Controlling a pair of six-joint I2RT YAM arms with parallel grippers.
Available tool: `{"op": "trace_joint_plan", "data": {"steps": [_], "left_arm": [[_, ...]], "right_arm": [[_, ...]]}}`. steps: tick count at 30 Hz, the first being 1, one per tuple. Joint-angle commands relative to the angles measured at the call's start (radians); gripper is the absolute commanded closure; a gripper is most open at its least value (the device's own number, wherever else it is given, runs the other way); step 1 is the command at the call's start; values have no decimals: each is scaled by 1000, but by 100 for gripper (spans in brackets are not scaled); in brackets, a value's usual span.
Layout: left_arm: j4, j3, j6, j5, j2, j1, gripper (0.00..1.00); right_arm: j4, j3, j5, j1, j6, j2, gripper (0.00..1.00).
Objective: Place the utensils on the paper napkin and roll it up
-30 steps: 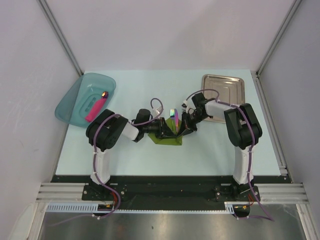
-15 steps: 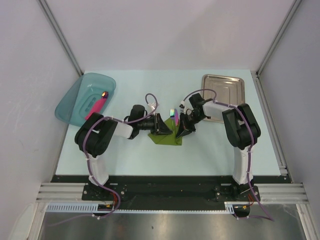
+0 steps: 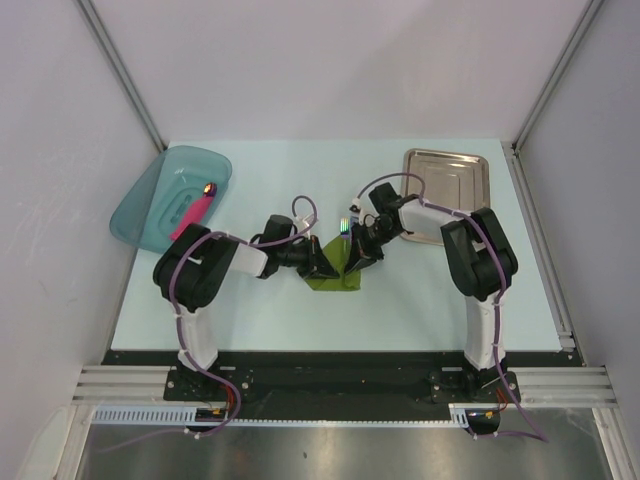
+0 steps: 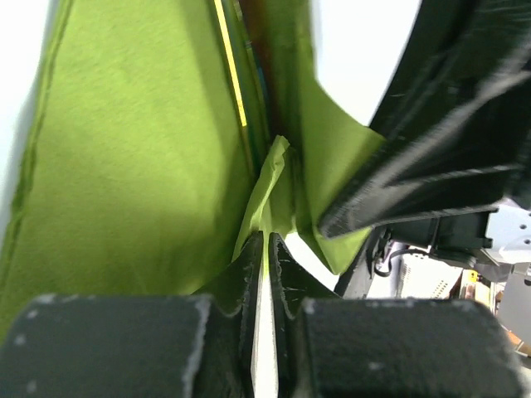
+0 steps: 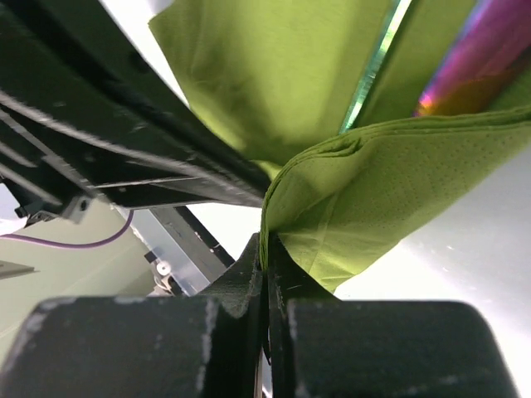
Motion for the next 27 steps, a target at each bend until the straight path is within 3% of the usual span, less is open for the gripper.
{"op": "trace_joint_plan", "data": {"steps": [1,12,15,25,27], "left_arm": [[-26,35,43,-12,12,2,92],[-21,38,39,-12,15,2,93],[43,17,2,3,-10,8,85],[98,-57,-35,15,-130,135,61],[109,-78,-29,35,-149,161,58]], "right_arm": [[5,52,2,20,3,15,100],[8,75,29,43,-22,65,100],[21,68,18,44,-24,69,93],[79,63,-23,44,13,65,51],[88,65,-28,44,22,67,50]]}}
